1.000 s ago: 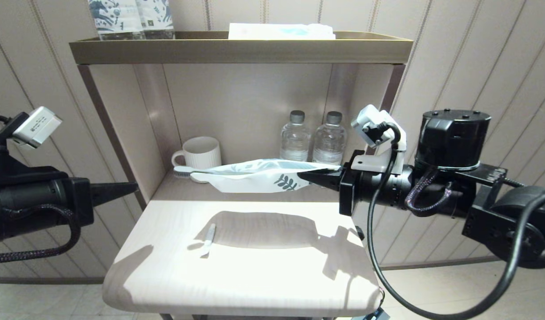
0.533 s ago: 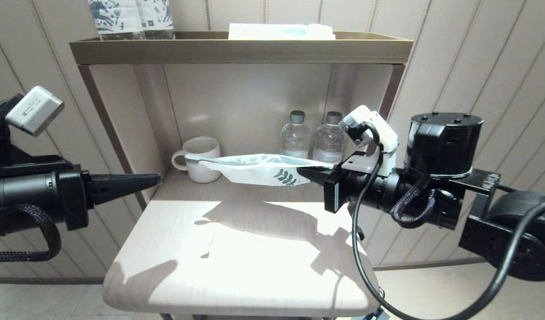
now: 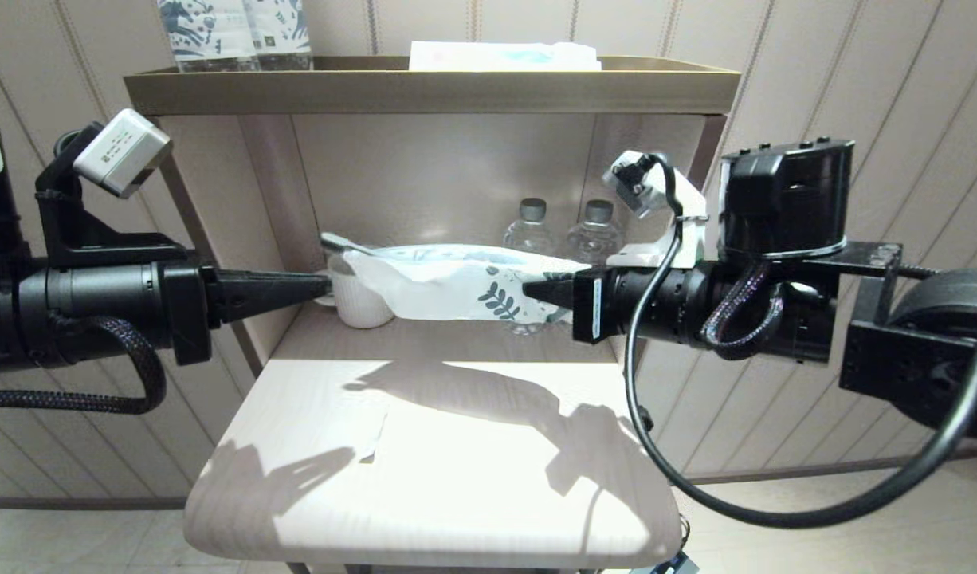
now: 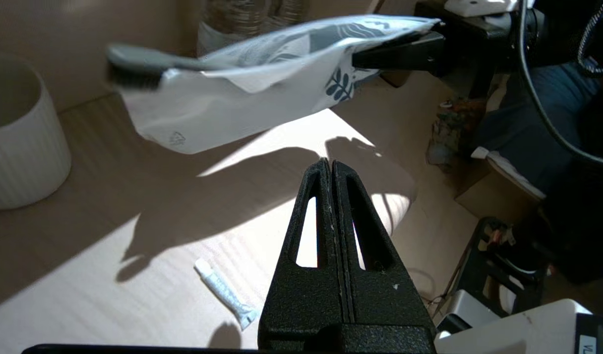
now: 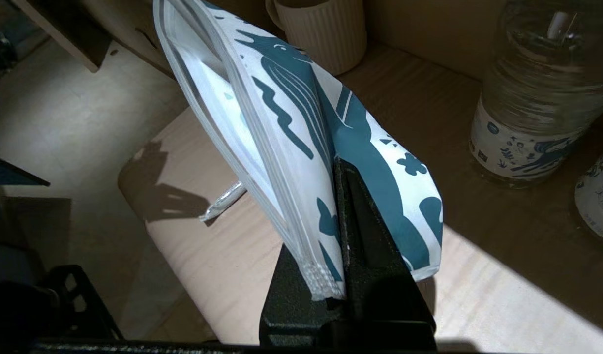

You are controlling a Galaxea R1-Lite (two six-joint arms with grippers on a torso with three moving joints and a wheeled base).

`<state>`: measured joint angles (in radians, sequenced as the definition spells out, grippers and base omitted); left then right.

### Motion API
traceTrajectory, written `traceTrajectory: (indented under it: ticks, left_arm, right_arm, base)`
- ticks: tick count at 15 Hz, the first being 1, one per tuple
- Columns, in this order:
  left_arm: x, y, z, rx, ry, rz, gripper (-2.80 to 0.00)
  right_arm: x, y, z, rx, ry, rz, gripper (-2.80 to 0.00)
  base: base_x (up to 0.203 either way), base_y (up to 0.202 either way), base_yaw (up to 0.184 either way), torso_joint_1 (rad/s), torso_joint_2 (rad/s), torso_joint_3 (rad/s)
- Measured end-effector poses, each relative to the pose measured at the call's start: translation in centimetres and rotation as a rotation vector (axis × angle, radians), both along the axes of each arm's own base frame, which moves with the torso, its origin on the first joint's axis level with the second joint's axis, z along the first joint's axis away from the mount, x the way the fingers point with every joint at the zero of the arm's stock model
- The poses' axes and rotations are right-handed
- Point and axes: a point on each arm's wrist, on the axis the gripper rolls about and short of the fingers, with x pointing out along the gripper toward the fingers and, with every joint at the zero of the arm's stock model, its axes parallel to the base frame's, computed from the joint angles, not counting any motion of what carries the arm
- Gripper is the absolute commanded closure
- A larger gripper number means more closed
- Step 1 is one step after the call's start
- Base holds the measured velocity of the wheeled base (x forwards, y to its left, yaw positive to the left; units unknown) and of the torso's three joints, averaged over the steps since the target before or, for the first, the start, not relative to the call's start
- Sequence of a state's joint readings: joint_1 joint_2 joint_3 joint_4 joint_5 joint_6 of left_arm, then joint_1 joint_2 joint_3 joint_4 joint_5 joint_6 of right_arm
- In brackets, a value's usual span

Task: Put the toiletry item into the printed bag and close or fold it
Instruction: Place the toothbrush in the storage bag

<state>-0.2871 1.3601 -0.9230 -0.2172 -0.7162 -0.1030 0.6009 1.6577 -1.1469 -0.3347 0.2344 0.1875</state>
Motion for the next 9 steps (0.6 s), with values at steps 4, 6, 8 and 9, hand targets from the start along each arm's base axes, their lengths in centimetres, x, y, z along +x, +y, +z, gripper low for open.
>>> traceTrajectory:
  ticks: [4, 6, 8, 9]
  left_arm:
    - [0.3, -0.3, 0.0, 0.016, -0.022, -0.015, 0.00]
    - [0.3, -0.3, -0.2, 0.016, -0.018, -0.024, 0.00]
    - [0.3, -0.2, -0.2, 0.013, -0.015, -0.035, 0.00]
    - [0.3, 0.1, -0.3, 0.016, -0.019, -0.028, 0.00]
  right_arm:
    - [-0.5, -0.3, 1.3, 0.058, 0.118, 0.085, 0.00]
    - [-1.1, -1.0, 2.2, 0.078, 0.172, 0.143, 0.00]
    - [-1.5, -1.5, 2.8, 0.087, 0.177, 0.168, 0.00]
    - [-1.6, -1.8, 3.0, 0.085, 0.179, 0.167, 0.00]
  base:
    - [0.000, 0.000, 0.000, 0.000, 0.00, 0.000]
    - [0.000, 0.000, 0.000, 0.000, 0.00, 0.000]
    - [0.000, 0.000, 0.000, 0.000, 0.00, 0.000]
    - [0.000, 0.000, 0.000, 0.000, 0.00, 0.000]
